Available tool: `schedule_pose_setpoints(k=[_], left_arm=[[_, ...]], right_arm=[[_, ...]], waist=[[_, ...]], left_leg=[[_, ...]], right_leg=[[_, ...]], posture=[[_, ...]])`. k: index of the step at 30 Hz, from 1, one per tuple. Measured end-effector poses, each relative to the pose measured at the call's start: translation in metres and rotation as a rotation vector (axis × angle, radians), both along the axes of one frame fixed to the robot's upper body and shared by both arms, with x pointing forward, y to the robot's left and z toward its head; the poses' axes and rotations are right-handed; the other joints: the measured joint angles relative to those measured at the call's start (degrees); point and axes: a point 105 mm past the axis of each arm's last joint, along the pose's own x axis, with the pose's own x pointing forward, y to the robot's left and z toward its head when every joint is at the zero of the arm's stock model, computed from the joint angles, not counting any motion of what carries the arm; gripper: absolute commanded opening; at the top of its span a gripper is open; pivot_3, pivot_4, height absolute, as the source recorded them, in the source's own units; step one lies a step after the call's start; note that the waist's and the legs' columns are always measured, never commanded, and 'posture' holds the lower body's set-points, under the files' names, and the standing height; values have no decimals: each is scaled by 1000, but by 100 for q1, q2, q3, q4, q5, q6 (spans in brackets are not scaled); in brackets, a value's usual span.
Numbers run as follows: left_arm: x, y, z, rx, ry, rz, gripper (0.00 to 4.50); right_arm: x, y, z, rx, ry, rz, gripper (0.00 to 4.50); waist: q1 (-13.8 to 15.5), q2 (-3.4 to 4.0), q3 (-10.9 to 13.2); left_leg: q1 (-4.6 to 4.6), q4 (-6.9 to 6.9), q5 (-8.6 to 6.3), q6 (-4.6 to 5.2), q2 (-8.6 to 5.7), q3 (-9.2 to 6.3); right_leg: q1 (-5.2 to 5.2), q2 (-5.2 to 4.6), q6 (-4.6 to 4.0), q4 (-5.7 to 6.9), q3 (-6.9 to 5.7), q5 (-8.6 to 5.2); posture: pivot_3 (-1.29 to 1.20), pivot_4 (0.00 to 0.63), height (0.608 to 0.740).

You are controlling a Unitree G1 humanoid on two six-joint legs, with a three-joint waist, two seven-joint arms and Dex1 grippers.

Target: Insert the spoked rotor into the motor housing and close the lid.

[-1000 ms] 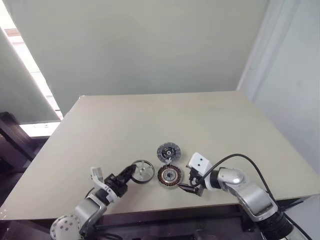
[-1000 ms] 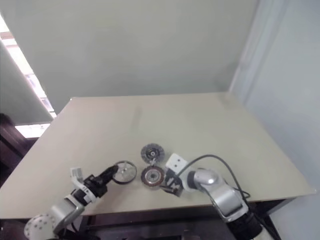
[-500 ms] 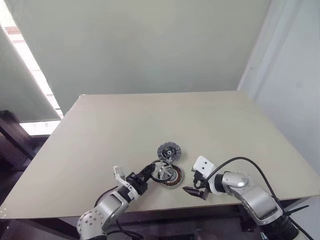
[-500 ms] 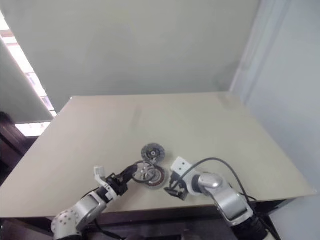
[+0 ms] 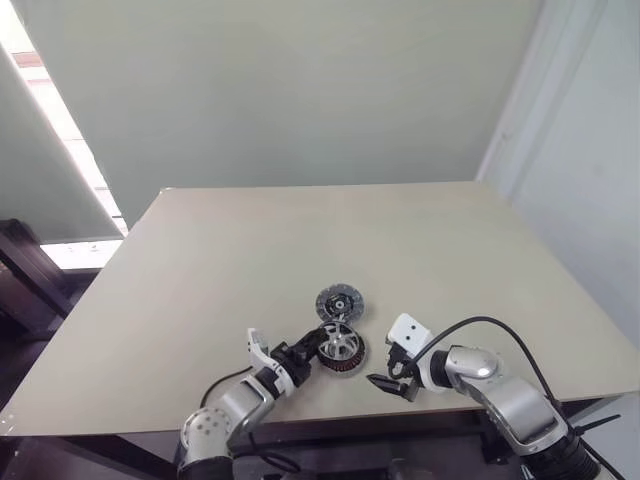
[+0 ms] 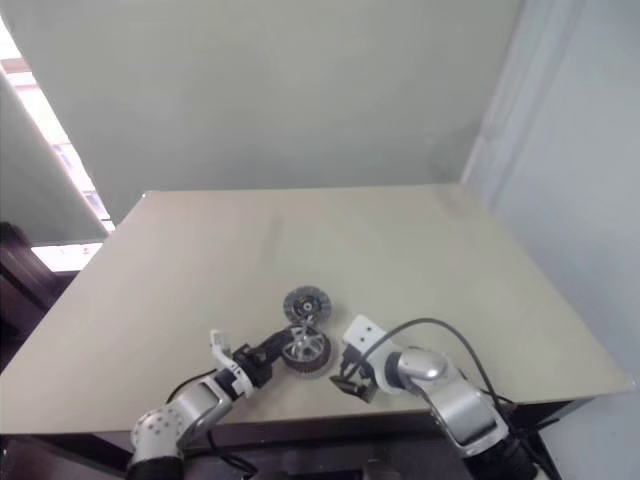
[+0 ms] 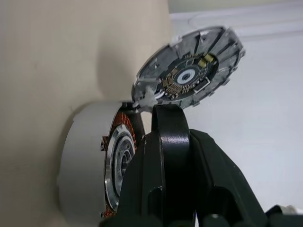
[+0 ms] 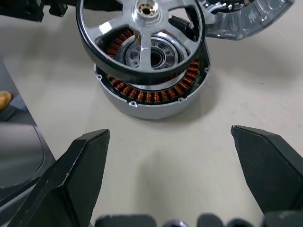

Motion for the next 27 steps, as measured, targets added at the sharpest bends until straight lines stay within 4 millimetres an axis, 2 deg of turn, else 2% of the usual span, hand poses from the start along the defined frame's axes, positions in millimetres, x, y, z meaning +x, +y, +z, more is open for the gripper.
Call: schedule_pose_setpoints(k=[18,27], left_arm=[[2,-1,-9,40,-6,-4,369],[9,-3,-3,26,-47,11,3281]], right_arm=[[0,0,1,3,-8,-13,4500],[3,1,3,5,-27,-17,4500]], waist=[[-1,0,0],[1,1,-1]], left_leg=[[3,2,0,0,1,0],[6,5,0,0,0,-1]], right_leg=[[2,0,0,0,-1,0],[8,0,0,0,-1,0]], posture=[[0,0,740],[0,0,740]])
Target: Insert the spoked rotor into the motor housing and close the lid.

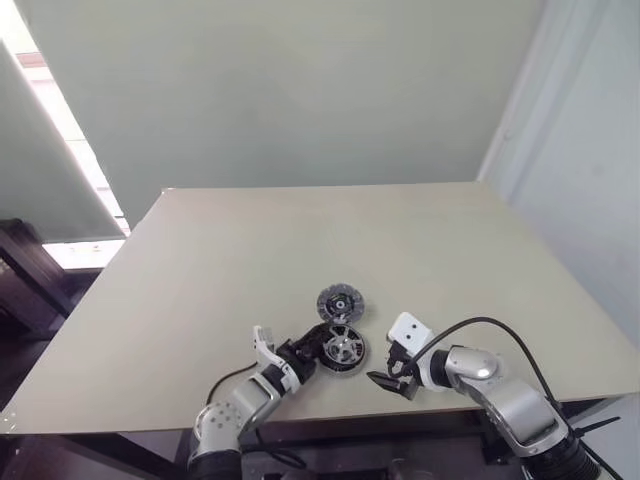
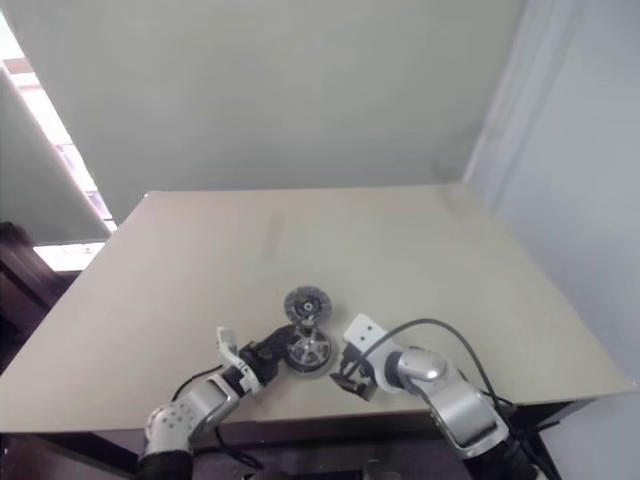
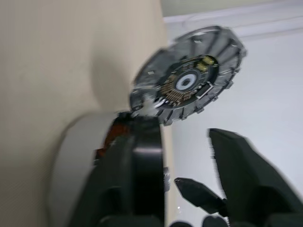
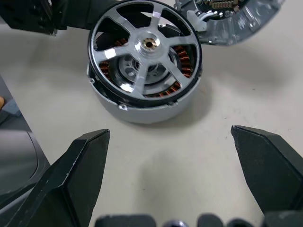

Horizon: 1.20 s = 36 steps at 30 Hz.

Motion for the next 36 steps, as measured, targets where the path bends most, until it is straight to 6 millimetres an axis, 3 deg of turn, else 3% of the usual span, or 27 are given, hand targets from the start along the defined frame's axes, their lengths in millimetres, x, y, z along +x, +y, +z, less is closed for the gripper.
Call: schedule_pose_setpoints(k=[3,4,13,24,29,36], left_arm=[[2,2,3,4,-16,6,4318],[3,2,6,5,-26,3,4458],[-8,-3,21,106,-70,-88,4458],[-1,-4,95,264,-361,-142,4458],[4,19,94,417,-389,-112,4458],[10,43,95,446,-391,-28,4458]], right_arm=[[0,0,0,1,-3,0,4500],[0,0,0,1,-4,1,4500],[1,-1,0,1,-9,0,4500],[6,-2,-1,-3,-14,-4,4500],[9,-2,-1,-3,-18,-4,4500],[9,-1,0,2,-22,0,4500]], waist=[[1,0,0],[1,1,-1],[-3,-3,3],[-8,-12,14],[-3,-9,15],[-2,-10,15]], left_leg=[[0,4,0,0,0,0],[1,5,0,0,-1,0],[-5,-8,-1,0,1,0],[-2,-7,0,0,2,3],[-4,-10,0,0,2,2],[-4,-7,0,0,2,2]], right_leg=[[3,0,1,0,0,0],[3,-1,1,0,0,-1],[-9,0,1,0,2,0],[-6,2,1,0,4,0],[-9,3,1,0,4,0],[-8,2,1,0,5,0]], posture=[[0,0,740],[0,0,740],[0,0,740],[0,0,740],[0,0,740],[0,0,740]])
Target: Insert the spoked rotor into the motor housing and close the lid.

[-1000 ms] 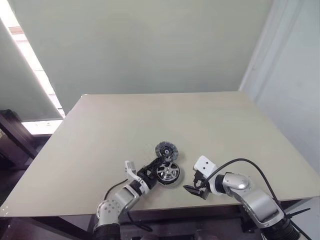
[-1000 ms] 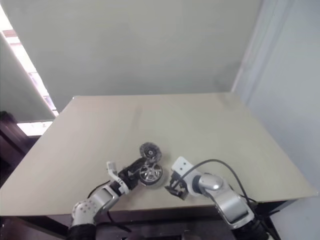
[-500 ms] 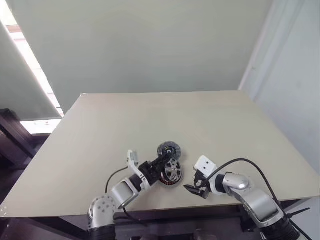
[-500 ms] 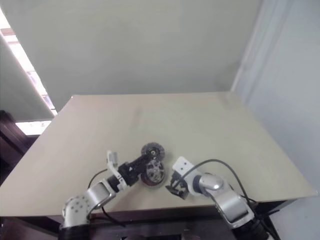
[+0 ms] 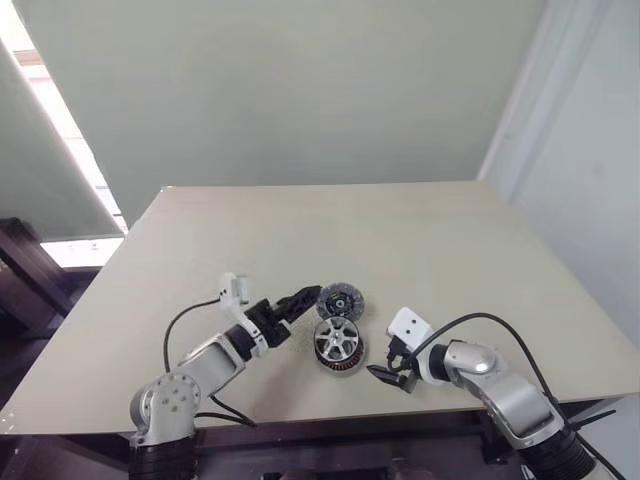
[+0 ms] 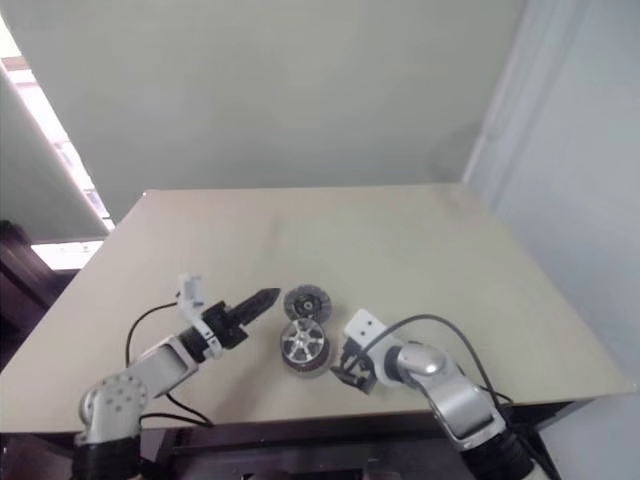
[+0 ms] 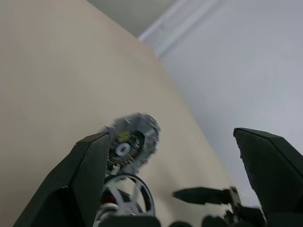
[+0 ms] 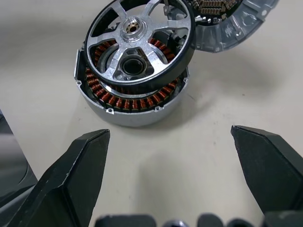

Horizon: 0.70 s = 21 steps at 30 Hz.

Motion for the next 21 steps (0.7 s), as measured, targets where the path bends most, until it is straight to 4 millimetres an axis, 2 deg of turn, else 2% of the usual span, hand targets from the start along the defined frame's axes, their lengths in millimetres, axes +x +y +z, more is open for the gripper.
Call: schedule_pose_setpoints(k=[3,9,17,21], left_arm=[[-1,14,-2,24,-7,31,4458],[-8,38,-23,91,48,99,4458],[-15,36,-34,74,87,101,4458],[-18,25,-40,54,122,62,4458]], right_arm=[[0,1,0,3,1,1,4500],[-1,5,3,24,-4,17,4500],[-6,13,9,44,-32,69,4500],[-6,14,9,44,-34,77,4500]], waist=[[-7,1,0],[9,1,2],[0,0,2],[3,0,2]], left_leg=[[3,-3,0,0,3,3],[-2,0,0,0,-1,1],[1,0,0,0,2,1],[0,1,0,0,0,1]], right_leg=[[-2,1,0,1,1,0],[-1,-1,0,-2,1,0],[0,-1,0,0,-1,0],[2,-2,0,-1,1,0]], posture=[[0,0,740],[0,0,740],[0,0,740],[0,0,740]])
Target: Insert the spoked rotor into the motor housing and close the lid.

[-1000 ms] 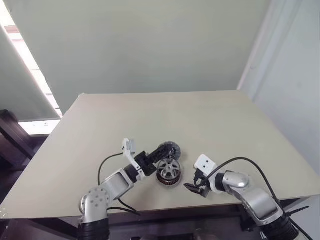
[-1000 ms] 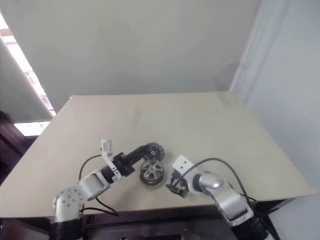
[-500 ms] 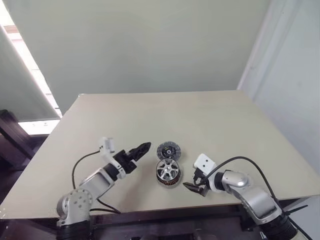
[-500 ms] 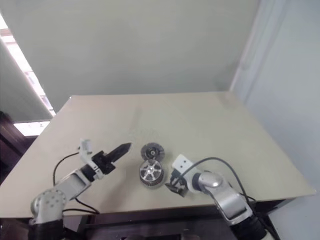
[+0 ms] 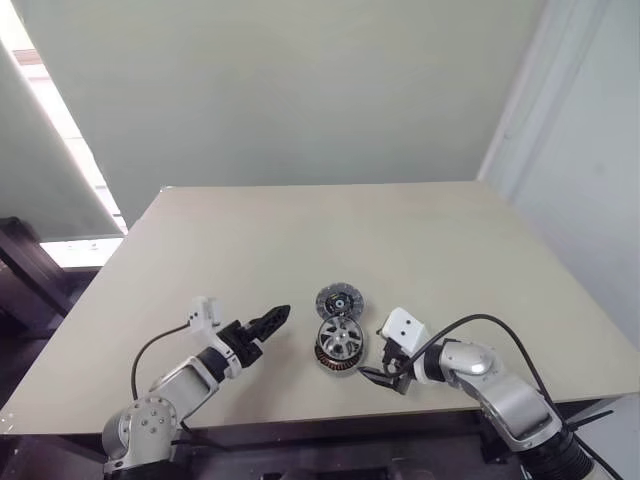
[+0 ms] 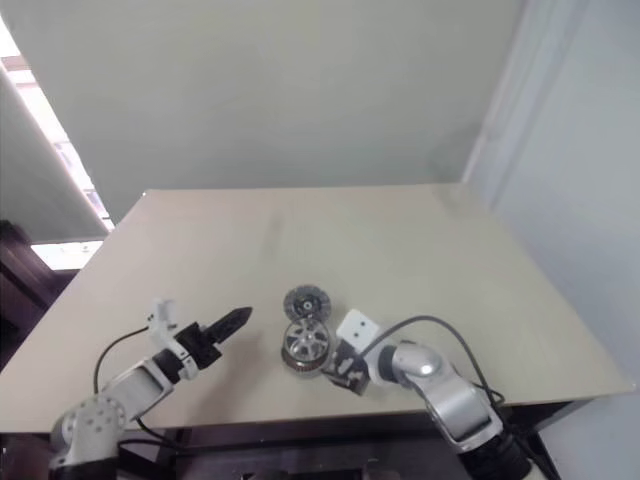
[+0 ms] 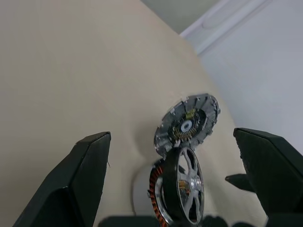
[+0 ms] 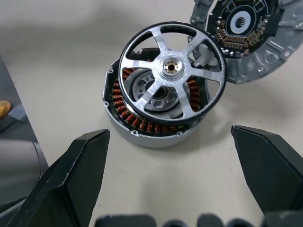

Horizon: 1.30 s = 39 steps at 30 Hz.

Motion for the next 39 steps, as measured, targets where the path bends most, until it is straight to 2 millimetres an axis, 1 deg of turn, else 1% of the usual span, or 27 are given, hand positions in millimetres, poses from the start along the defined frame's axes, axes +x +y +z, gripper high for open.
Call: schedule_pose_setpoints(k=[3,7,13,17,19,25,28,32,33,36,38,39], left_arm=[[-3,-19,-11,-57,51,-41,4458],[-5,-36,-27,-104,126,-74,4458],[-2,-41,-38,-105,162,-92,4458],[1,-50,-42,-114,177,-122,4458],[3,-54,-43,-116,179,-131,4458],[3,-58,-44,-119,174,-149,4458],[3,-59,-46,-110,176,-149,3895],[3,-59,-46,-111,172,-155,2532],[3,-59,-46,-112,168,-158,2078],[3,-59,-45,-111,163,-165,1060],[2,-60,-46,-109,160,-172,302],[2,-61,-45,-109,158,-175,18]], right_arm=[[0,1,0,0,-2,6,4500],[0,1,0,-2,-4,4,4500],[-1,0,1,-5,-11,2,4500],[-3,-1,0,-6,-11,-2,4500],[-4,-1,0,-5,-11,-7,4500],[-4,-2,-1,-7,-11,-15,4500],[-4,-2,-2,-7,-9,-17,4500],[-4,-3,-2,-7,-9,-20,4500],[-4,-3,-2,-7,-9,-20,4500],[-4,-3,-2,-8,-10,-23,4500],[-4,-3,-2,-8,-10,-23,4500],[-4,-3,-2,-8,-10,-23,4500]], waist=[[-2,-1,-1],[-3,-1,0],[-3,-1,-1],[2,-1,-1],[0,-1,-1],[16,-1,-1],[27,-1,-1],[45,0,-1],[44,0,-1],[42,0,-1],[41,0,-1],[41,0,-1]], left_leg=[[0,2,0,0,-1,0],[2,1,0,0,2,-1],[1,1,0,0,1,0],[0,2,0,1,-1,0],[0,2,0,0,-1,0],[0,3,0,1,-3,-1],[0,4,0,1,-4,-1],[-1,4,1,1,-4,-2],[-1,5,1,1,-4,-2],[-1,5,0,1,-5,-2],[0,4,0,1,-4,-2],[0,4,1,1,-4,-2]], right_leg=[[1,0,0,1,0,0],[0,2,0,4,-2,0],[0,2,0,3,-1,0],[0,2,0,2,0,0],[0,2,0,2,0,0],[2,1,1,2,0,0],[3,0,1,1,1,0],[3,0,1,2,0,0],[4,0,1,1,0,0],[3,0,1,1,0,0],[3,0,1,2,0,0],[3,0,1,2,0,0]], posture=[[0,0,740],[0,0,740],[0,0,740],[0,0,740],[0,0,740],[0,0,740],[0,0,740],[0,0,740],[0,0,740],[0,0,740],[0,0,740],[0,0,740]])
